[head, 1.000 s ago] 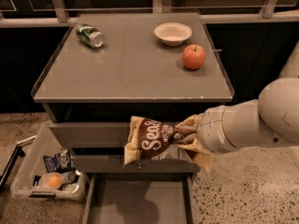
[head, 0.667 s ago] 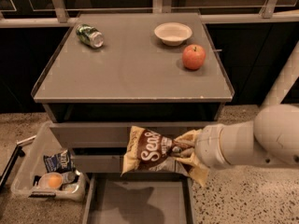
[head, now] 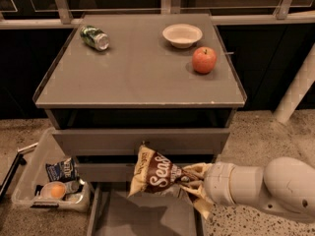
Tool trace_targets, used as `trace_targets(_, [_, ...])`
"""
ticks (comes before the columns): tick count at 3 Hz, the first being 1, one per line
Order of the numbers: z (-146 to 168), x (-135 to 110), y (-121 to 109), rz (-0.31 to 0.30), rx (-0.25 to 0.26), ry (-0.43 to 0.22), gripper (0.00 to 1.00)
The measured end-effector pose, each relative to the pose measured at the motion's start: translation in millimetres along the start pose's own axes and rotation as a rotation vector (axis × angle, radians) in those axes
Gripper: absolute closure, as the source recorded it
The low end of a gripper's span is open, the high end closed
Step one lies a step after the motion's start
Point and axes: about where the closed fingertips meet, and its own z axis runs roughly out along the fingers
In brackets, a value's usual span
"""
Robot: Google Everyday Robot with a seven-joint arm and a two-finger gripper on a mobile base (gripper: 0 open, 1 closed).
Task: Place brown chip bag into bottom drawer
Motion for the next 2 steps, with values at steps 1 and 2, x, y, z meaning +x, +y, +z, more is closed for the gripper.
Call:
trace_targets(1, [30.4, 13.5, 3.9, 0.009, -0.003, -0.083, 1.0])
trace_targets(2, [30.5, 13.6, 4.0, 0.009, -0.003, -0.083, 1.0])
